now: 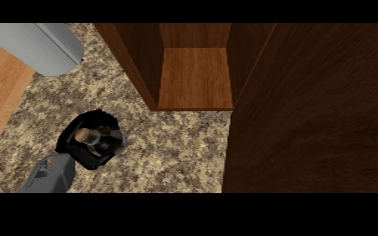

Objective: Pick up the wine, place it into the cabinet and close the cabinet

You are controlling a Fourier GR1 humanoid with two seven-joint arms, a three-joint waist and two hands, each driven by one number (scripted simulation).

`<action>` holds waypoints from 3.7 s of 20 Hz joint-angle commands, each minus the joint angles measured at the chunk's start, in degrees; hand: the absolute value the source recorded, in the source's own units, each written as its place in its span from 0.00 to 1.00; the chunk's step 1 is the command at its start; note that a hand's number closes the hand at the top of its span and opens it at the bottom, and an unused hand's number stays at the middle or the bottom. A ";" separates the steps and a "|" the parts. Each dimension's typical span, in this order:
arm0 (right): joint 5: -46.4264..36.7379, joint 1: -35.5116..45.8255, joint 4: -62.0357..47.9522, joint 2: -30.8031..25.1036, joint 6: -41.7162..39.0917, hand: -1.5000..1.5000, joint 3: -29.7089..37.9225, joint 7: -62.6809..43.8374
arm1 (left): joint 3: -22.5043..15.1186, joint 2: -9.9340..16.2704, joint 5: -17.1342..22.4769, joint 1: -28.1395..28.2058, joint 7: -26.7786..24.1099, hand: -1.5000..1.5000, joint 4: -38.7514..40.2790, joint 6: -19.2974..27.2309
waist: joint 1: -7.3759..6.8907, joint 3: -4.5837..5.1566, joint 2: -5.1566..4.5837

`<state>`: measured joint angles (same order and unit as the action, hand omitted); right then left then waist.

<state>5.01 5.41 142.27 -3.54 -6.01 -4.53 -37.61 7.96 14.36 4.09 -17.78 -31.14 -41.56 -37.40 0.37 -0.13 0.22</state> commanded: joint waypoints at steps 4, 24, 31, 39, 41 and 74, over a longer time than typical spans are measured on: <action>1.61 -3.63 5.05 1.15 0.36 0.00 -0.89 -0.28 | 6.14 -3.29 1.30 8.76 -7.79 1.00 -9.03 17.90 | -1.40 0.00 0.50; 2.88 -0.91 4.93 0.76 0.63 0.00 0.29 -2.05 | -5.60 -13.06 6.00 21.81 19.82 1.00 -60.68 26.76 | -0.55 0.09 -0.03; 1.65 -4.18 5.58 2.60 0.05 0.00 -2.46 -0.37 | -11.42 -13.86 5.43 17.16 30.99 1.00 -65.60 32.25 | -0.20 0.11 -0.11; 4.76 -0.70 3.74 0.76 -0.46 0.00 1.90 -1.99 | -28.55 -14.36 3.68 8.42 31.50 1.00 -64.10 50.77 | 0.05 0.12 -0.17; 5.08 -5.41 5.58 1.23 -2.30 0.00 0.38 0.55 | -31.98 -14.36 3.14 7.67 34.10 1.00 -65.12 55.04 | 0.15 0.10 -0.11; 7.03 -3.25 7.73 0.45 -2.67 0.00 3.16 -3.59 | -35.91 -14.36 14.51 -11.02 21.07 1.00 -39.78 74.99 | 0.66 0.16 -0.26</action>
<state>7.62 3.64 141.91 -2.94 -9.45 -1.33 -37.04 -26.82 0.01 14.22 -30.03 -4.50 -84.91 36.91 0.78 0.00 0.00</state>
